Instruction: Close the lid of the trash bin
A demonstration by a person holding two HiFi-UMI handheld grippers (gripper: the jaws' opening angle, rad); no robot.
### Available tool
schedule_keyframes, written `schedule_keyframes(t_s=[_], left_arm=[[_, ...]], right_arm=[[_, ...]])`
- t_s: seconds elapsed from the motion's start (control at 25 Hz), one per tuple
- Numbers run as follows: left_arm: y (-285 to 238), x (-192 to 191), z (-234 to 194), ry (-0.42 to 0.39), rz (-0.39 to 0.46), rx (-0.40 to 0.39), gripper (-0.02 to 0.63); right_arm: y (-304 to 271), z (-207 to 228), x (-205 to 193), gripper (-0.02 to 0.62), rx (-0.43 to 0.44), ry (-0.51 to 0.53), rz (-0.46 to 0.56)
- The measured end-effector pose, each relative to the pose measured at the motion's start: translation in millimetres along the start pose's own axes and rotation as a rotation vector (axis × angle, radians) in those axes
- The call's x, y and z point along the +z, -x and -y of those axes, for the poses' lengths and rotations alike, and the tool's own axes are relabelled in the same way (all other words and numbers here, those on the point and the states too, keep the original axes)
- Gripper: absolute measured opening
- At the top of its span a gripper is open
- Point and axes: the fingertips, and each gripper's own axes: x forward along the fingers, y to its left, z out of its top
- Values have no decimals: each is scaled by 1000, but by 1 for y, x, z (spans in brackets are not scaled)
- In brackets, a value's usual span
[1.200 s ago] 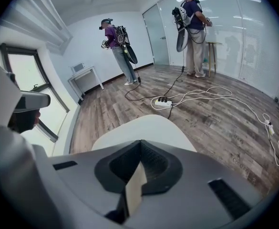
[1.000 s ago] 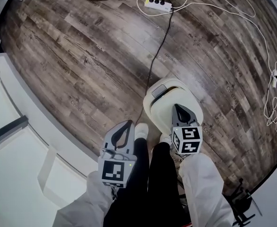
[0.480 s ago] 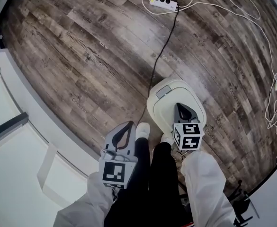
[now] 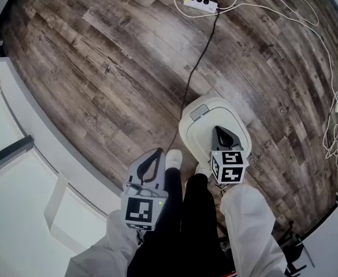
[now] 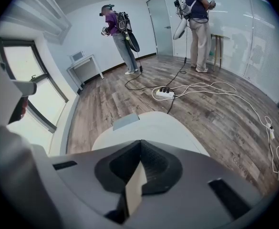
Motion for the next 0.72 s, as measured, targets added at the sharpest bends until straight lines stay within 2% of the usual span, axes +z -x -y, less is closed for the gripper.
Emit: schedule_keyframes(t_s=[0.6,0.72], left_arm=[[2,-4,7,-19,-8,-6,5],[6,0,12,-24,-13,-21,5]], right_arm=[[-4,2,-3,23,9,-1,-8],[0,3,0,23,10,-52,8]])
